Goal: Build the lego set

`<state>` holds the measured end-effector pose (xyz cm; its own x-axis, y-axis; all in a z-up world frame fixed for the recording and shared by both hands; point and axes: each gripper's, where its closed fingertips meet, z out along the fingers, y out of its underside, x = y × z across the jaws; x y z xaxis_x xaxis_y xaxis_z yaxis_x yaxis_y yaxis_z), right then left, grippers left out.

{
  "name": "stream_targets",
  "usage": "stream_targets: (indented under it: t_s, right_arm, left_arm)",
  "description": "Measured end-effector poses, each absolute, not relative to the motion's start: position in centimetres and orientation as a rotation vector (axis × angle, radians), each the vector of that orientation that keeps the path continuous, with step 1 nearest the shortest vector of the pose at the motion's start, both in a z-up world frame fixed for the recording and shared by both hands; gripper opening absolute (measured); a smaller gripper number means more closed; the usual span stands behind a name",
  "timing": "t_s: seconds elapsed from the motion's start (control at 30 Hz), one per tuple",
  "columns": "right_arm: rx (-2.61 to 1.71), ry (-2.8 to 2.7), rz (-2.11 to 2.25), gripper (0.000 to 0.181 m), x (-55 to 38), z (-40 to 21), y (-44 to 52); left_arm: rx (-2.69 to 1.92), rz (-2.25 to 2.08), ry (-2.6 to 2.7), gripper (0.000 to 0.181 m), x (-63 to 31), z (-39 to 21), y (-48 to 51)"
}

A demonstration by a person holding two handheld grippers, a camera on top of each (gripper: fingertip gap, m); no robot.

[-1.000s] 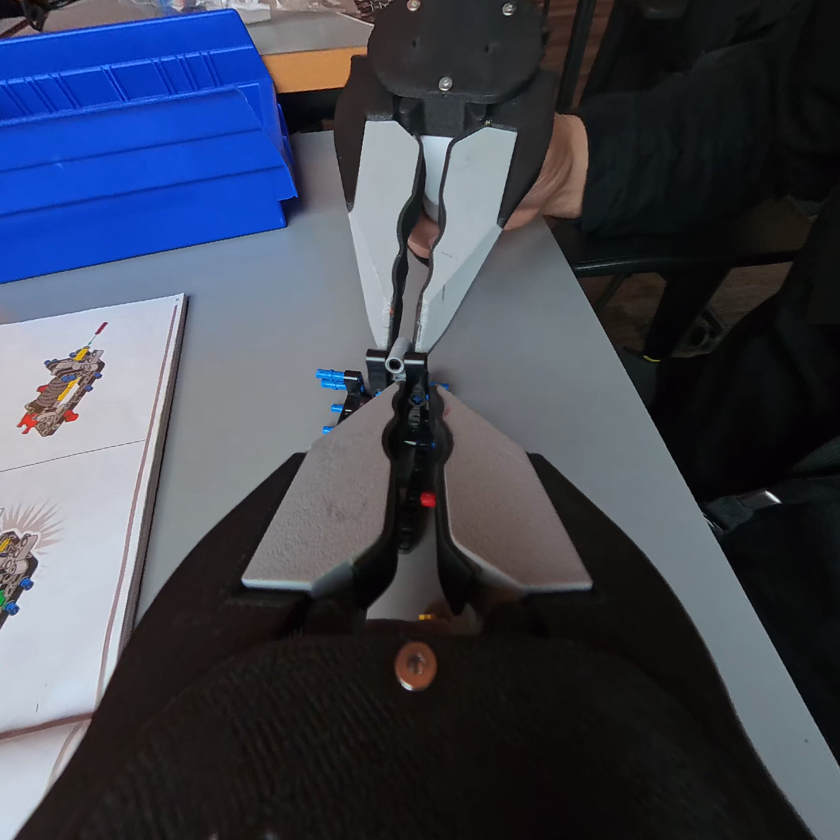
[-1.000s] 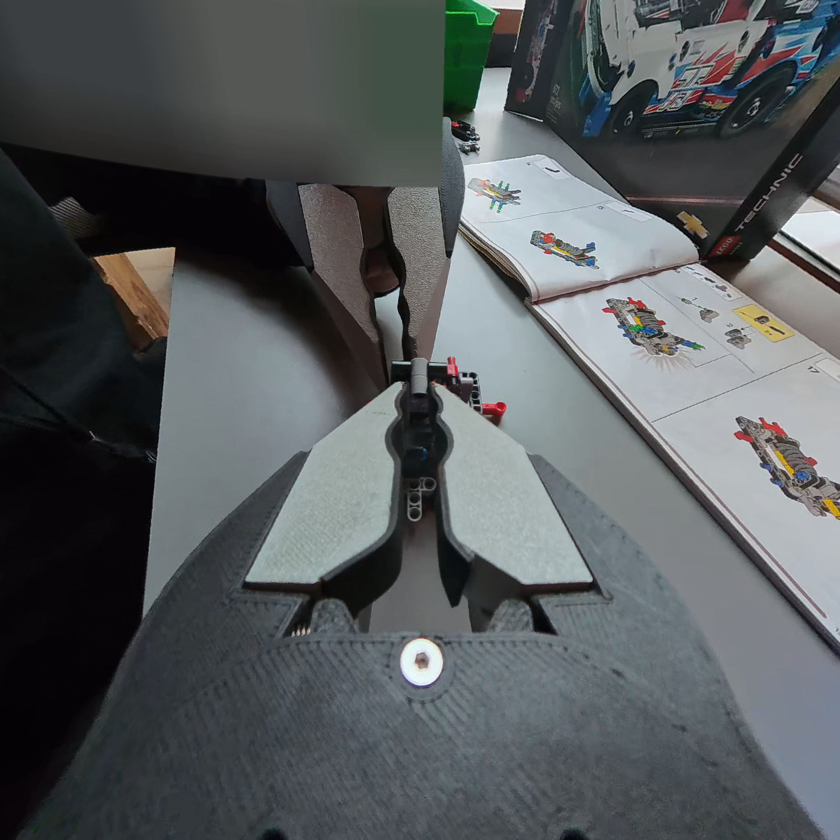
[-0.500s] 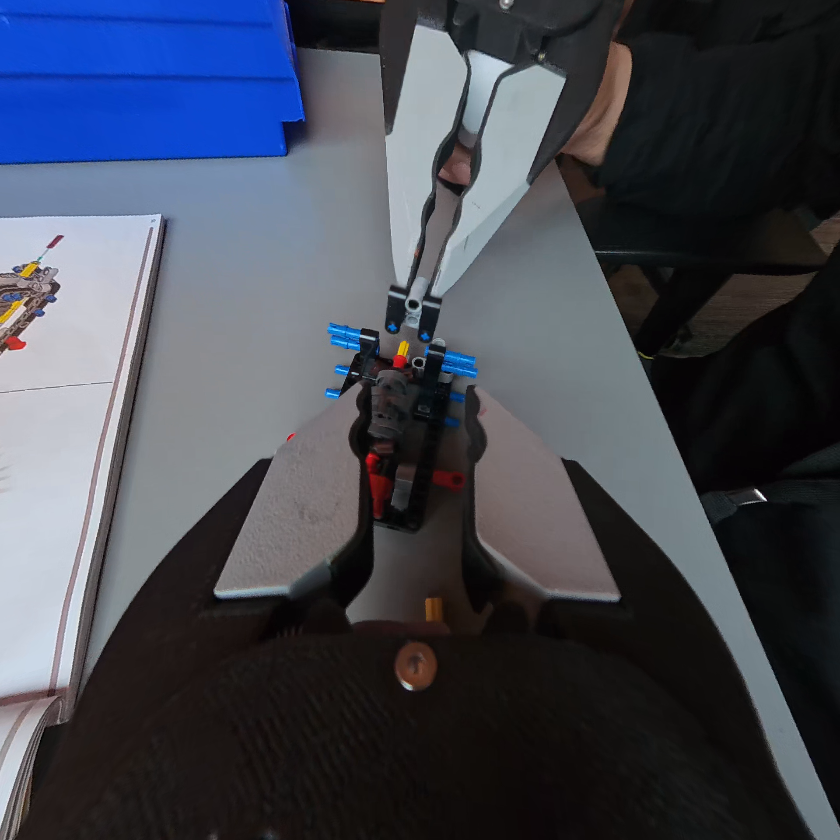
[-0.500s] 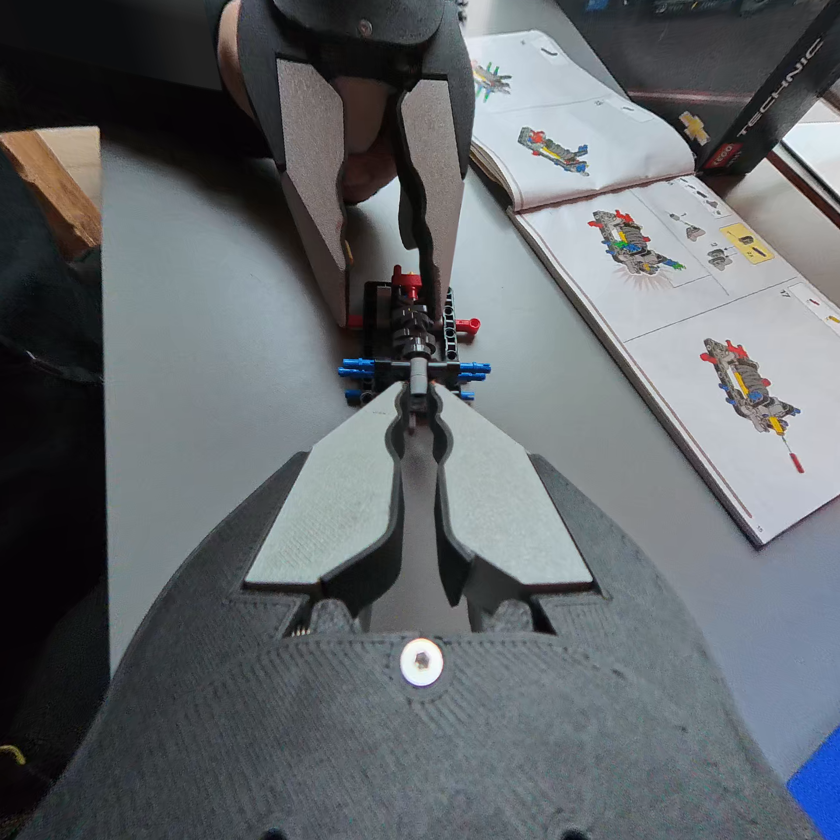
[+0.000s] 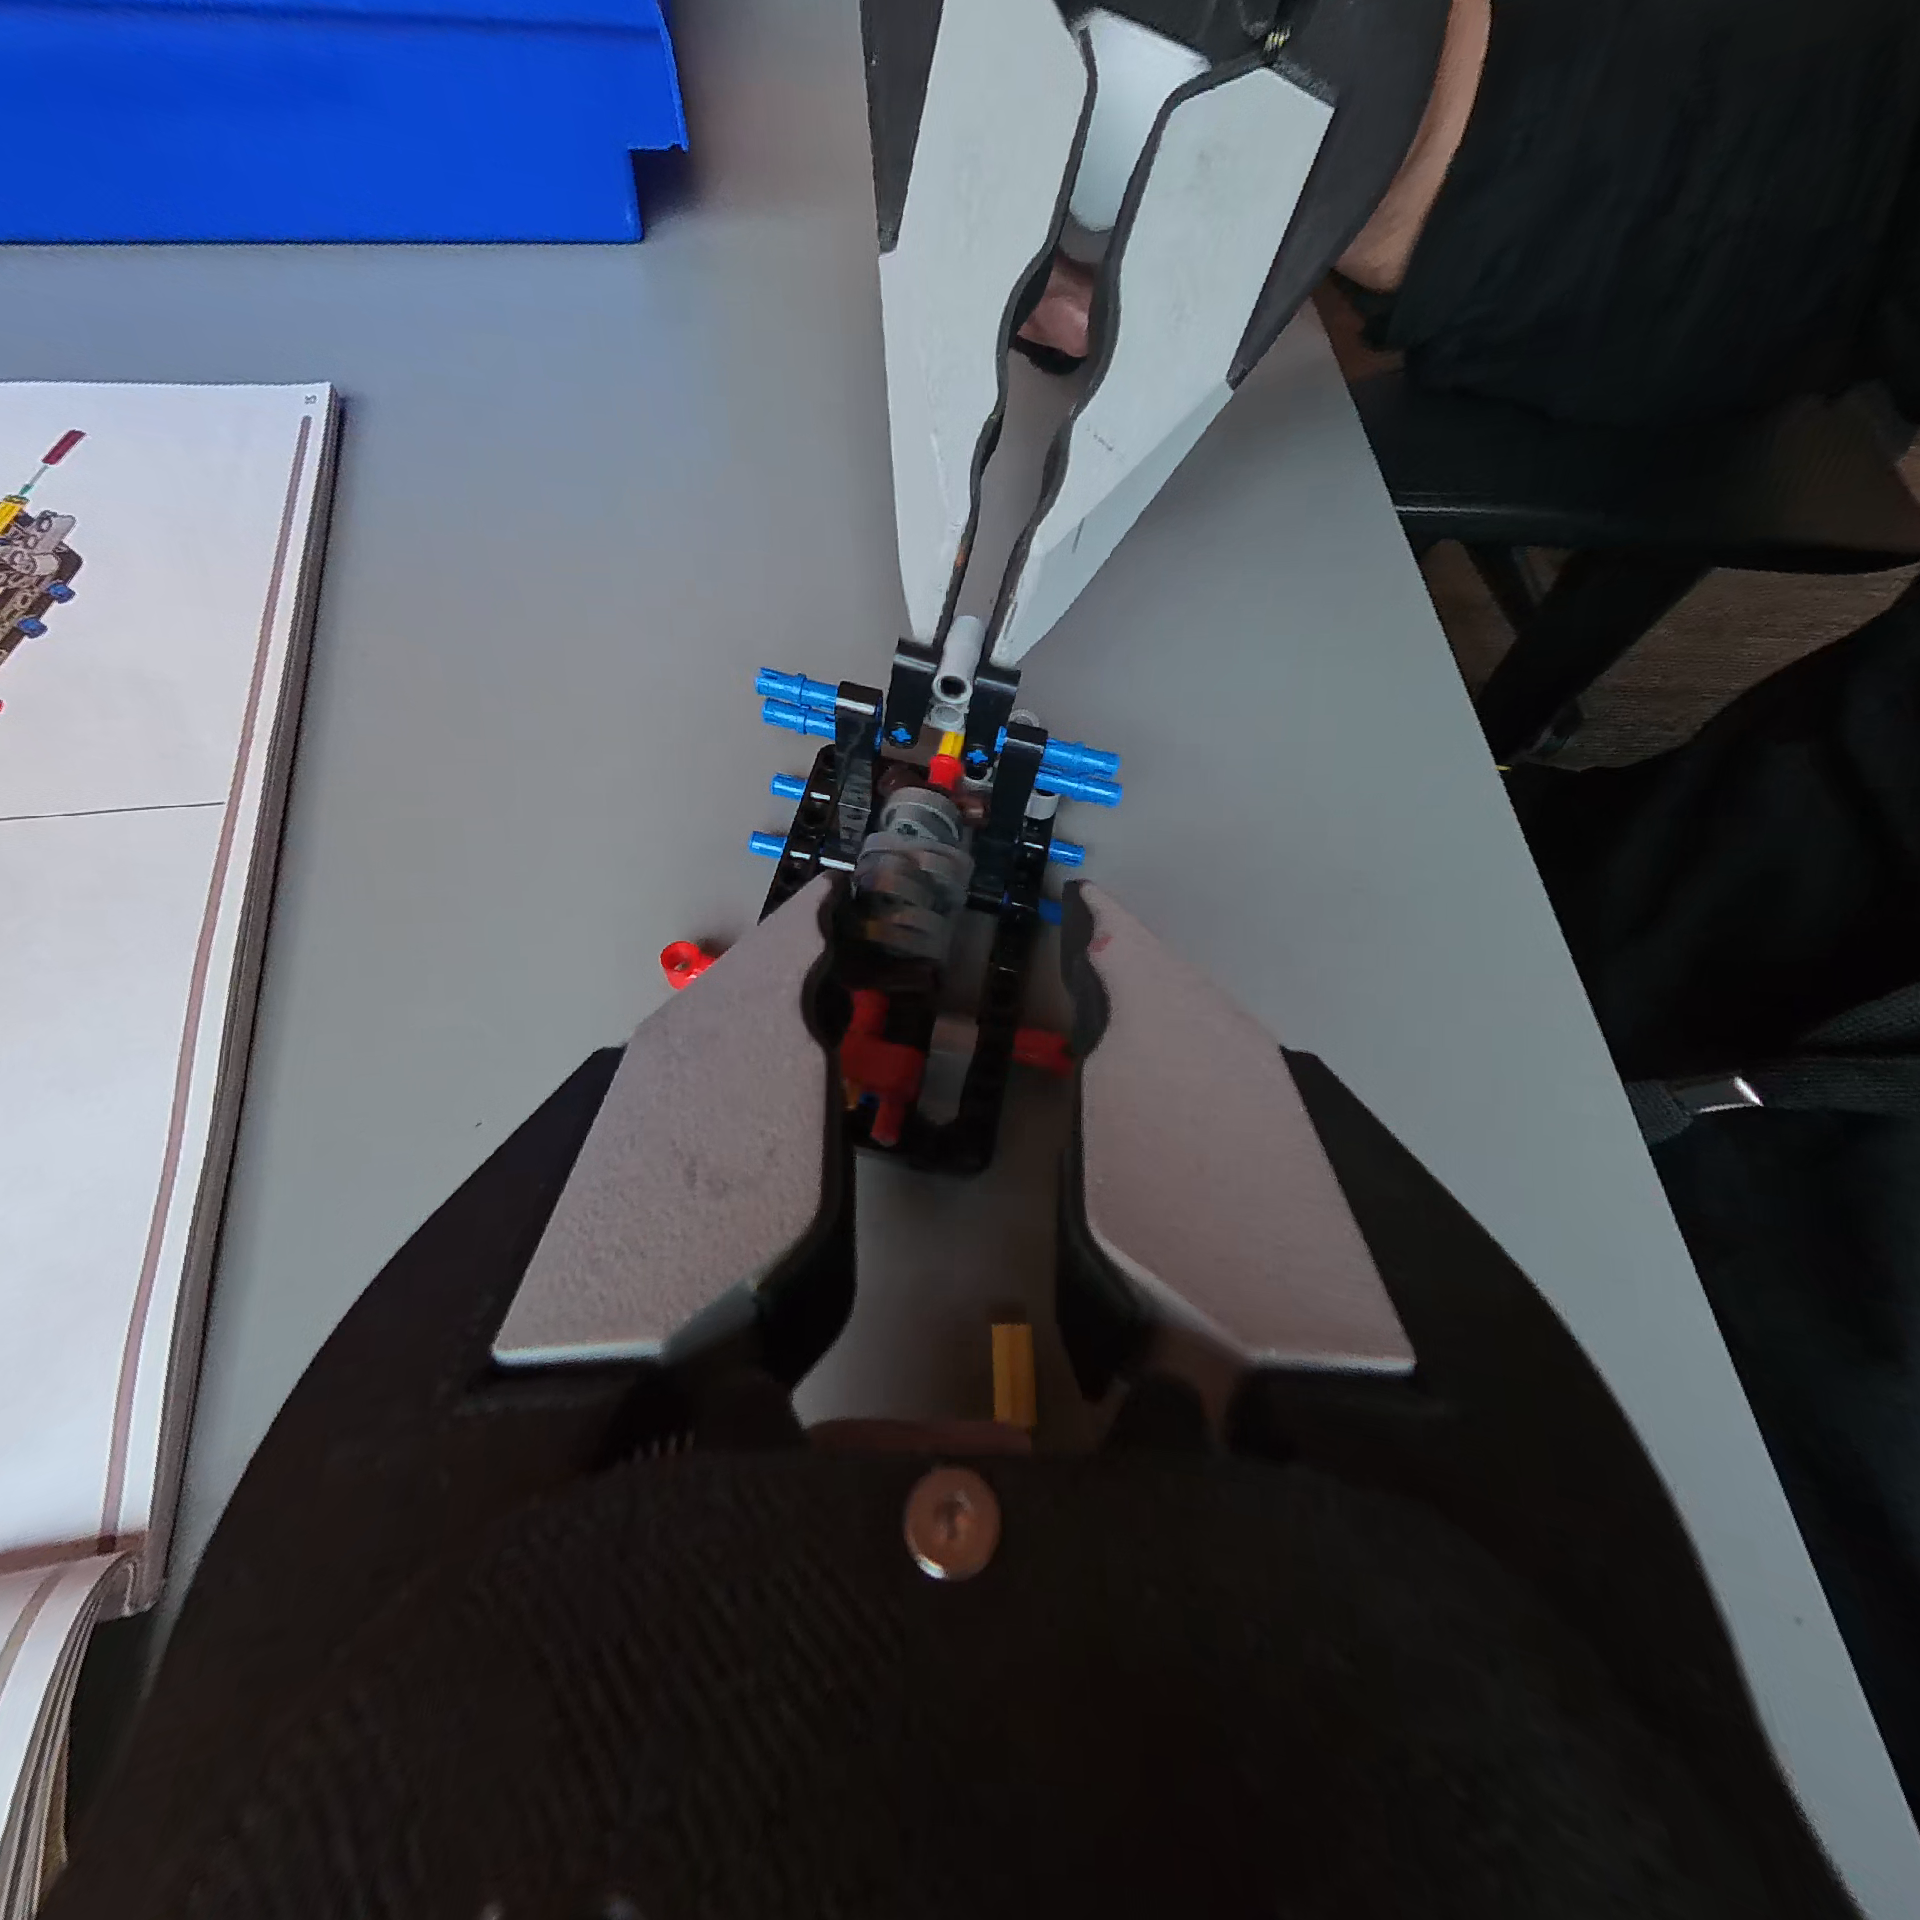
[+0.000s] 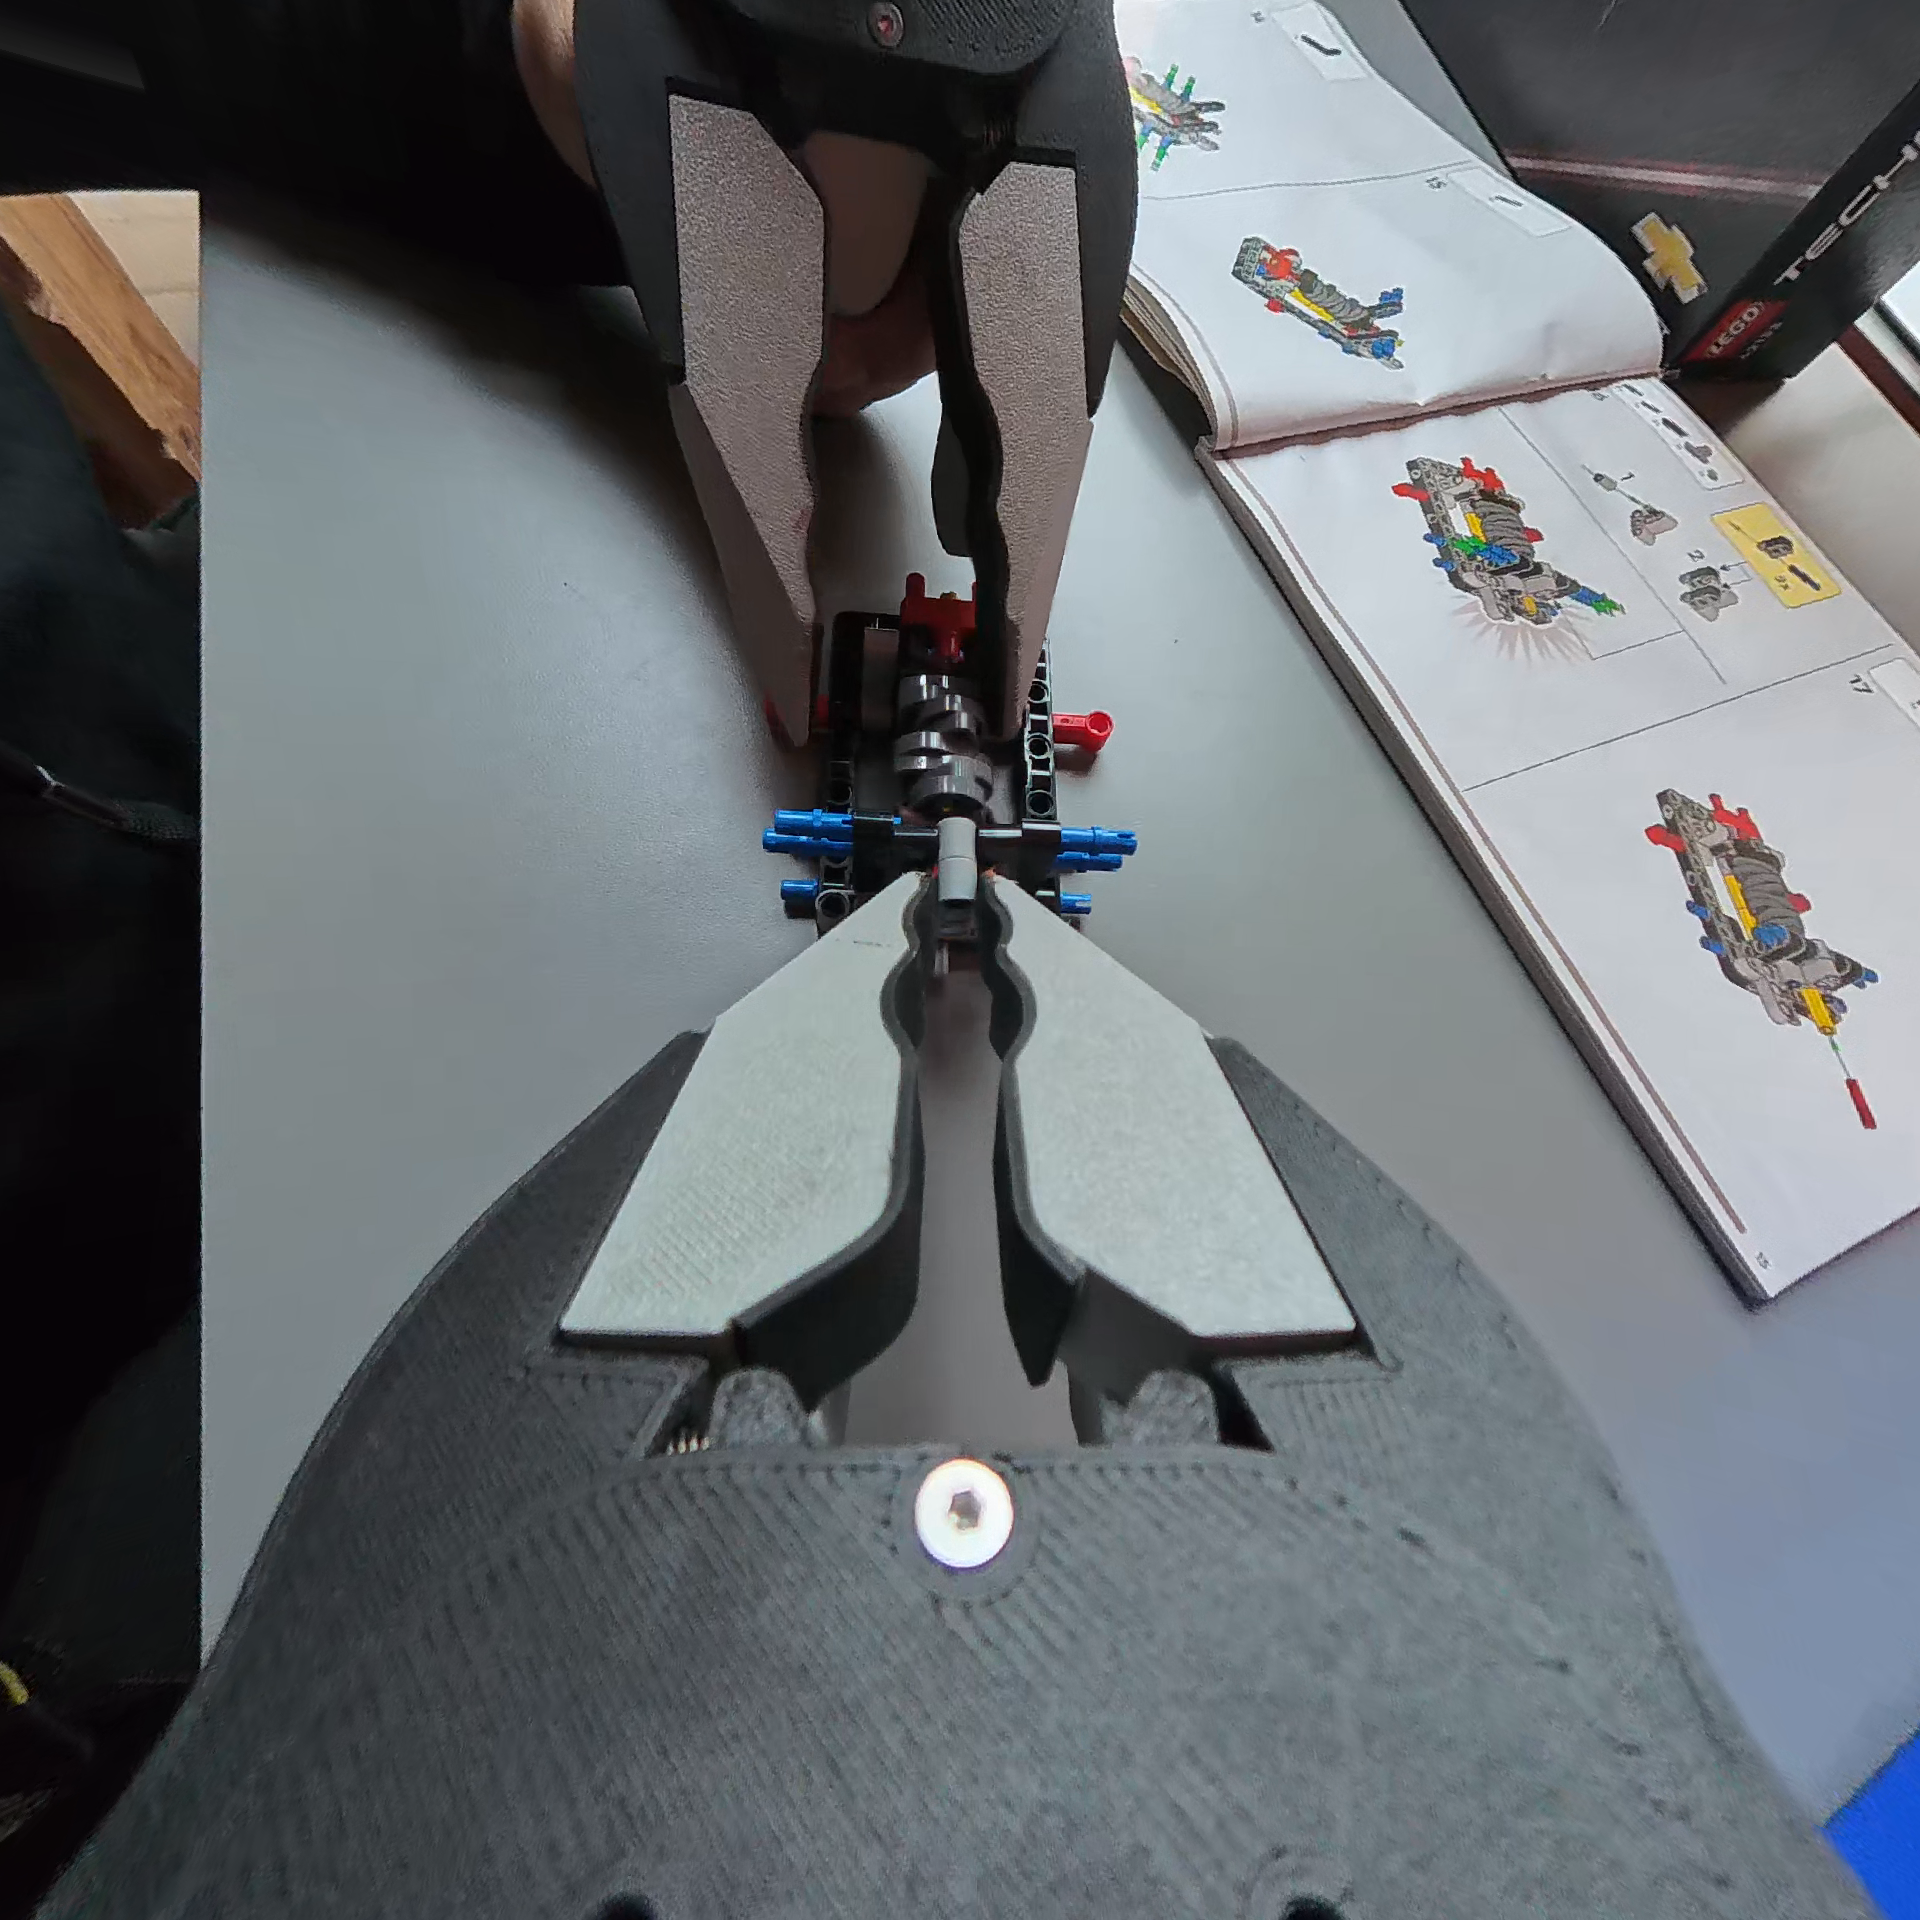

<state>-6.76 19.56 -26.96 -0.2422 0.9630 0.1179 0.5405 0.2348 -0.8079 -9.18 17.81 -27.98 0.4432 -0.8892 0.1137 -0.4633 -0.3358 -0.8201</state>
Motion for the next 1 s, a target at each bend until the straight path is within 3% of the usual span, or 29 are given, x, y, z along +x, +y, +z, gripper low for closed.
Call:
stream_targets:
  t_s: [0.73,1.0]
  right_arm:
    - [-1.516,-1.881,0.844,0.004,-7.45,-27.15,19.06]
    - [-1.521,-1.877,0.829,0.004,-7.48,-27.19,19.08]
  left_arm:
    - [-1.996,-0.691,1.116,0.036,-9.26,-28.45,18.04]
    - [-2.010,-0.705,1.073,0.044,-8.89,-28.30,18.18]
